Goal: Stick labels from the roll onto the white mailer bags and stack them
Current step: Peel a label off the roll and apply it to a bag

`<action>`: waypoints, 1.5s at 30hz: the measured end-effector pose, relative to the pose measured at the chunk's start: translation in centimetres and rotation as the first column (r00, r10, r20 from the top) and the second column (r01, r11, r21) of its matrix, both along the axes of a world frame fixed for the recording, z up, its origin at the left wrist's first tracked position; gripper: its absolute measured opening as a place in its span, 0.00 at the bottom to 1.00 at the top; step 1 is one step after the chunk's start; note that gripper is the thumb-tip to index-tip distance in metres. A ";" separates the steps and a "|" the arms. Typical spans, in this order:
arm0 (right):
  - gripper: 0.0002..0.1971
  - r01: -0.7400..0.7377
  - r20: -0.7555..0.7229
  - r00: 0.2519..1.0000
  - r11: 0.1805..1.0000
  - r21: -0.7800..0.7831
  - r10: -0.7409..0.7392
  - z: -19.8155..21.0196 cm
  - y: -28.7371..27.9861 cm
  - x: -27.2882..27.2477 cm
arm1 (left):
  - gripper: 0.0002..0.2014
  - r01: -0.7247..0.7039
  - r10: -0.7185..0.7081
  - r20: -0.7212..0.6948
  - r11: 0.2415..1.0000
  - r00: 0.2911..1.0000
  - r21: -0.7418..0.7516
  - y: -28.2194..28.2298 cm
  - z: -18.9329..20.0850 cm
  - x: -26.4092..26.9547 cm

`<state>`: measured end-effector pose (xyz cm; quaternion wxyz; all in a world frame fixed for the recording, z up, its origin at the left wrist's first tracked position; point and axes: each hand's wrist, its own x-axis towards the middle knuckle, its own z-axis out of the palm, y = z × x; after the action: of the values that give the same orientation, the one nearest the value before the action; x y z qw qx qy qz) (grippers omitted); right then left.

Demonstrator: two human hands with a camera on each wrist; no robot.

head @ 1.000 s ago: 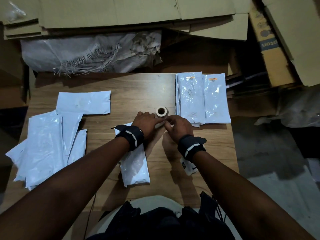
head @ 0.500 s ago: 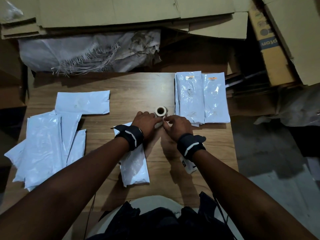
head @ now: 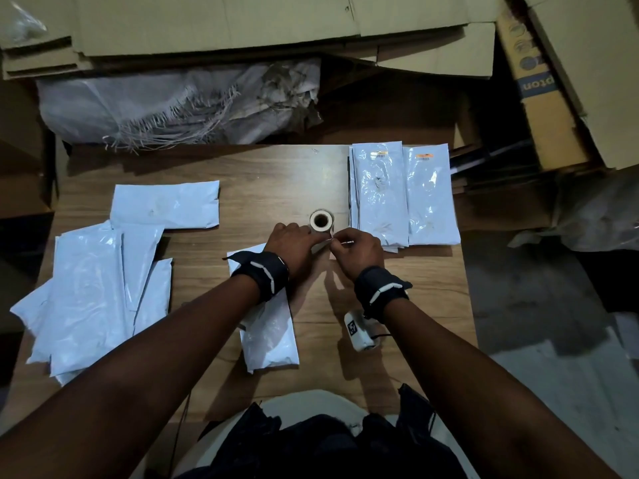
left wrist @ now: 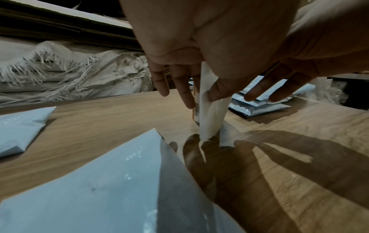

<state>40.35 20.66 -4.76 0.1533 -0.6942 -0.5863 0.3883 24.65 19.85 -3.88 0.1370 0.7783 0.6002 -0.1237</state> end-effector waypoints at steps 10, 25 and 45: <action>0.03 0.059 -0.050 0.997 0.998 0.001 -0.059 0.1 0.1 0.6 | 0.26 -0.058 0.058 0.026 0.998 0.998 0.018 -0.7 0.1 -0.3; 0.10 0.285 -0.140 0.951 0.957 0.057 -0.276 1.0 0.2 2.6 | 0.22 -0.205 0.204 0.136 0.979 0.969 -0.005 -1.2 0.0 -0.9; 0.13 -0.075 -0.130 0.983 0.923 0.378 0.133 1.6 -4.9 1.4 | 0.13 -0.340 0.723 0.673 0.679 0.156 -0.651 -8.4 5.8 -3.2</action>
<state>41.80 15.73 -3.13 0.3054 -0.5888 -0.6717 0.3299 21.46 11.43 1.93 0.6083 0.4023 0.6275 0.2728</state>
